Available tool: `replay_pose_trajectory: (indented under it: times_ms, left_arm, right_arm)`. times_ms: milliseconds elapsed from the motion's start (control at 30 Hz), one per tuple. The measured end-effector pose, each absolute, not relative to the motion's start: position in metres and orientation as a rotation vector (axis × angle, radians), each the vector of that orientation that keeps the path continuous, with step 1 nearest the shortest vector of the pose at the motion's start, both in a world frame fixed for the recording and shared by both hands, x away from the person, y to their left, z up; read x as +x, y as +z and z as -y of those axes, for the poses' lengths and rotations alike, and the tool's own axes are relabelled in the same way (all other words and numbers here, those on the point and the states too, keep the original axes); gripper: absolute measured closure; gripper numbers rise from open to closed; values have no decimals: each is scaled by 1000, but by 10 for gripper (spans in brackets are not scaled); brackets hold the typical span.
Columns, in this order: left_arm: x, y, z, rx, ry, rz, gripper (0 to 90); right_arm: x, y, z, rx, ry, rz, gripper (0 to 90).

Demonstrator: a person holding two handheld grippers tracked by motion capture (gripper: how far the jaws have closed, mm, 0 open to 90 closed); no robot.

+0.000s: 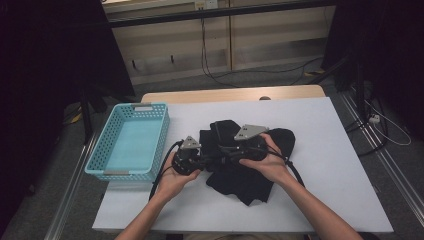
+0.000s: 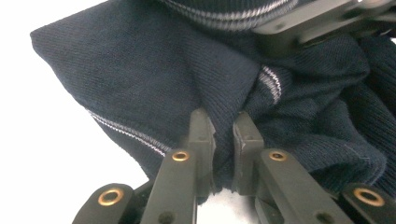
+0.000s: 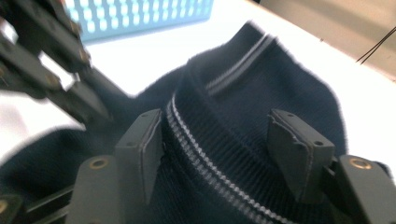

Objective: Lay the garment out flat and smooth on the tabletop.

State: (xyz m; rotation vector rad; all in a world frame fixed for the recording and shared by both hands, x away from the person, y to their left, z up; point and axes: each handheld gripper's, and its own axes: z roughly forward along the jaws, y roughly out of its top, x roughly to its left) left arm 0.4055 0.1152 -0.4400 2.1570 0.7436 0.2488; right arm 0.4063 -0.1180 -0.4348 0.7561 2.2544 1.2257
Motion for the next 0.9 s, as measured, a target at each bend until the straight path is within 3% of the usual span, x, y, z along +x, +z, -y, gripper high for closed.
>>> replay_pose_trajectory:
  times_ms: [33,67,100,133,200,533,900]
  left_arm:
    - [406,-440,-115,2157,249,-744,815]
    - [406,-440,-115,2148,243,-754,815]
    - [406,-440,-116,2144,241,-756,815]
    - [407,-440,-116,2139,242,-759,813]
    - [406,-438,-116,2135,240,-762,813]
    - [408,-436,-118,2113,252,-773,809]
    - [405,-435,-119,2106,243,-767,807]
  right_arm:
    - [406,-435,118,756,1226,-2254,423]
    - [407,-437,121,782,1209,-2242,605]
    - [407,-437,121,782,1209,-2242,605]
    - [405,-432,128,788,1198,-2218,721]
    - [401,-427,137,802,1175,-2175,766]
    - [385,-434,214,941,1111,-2061,781]
    - [358,-445,257,1034,1072,-2020,780]
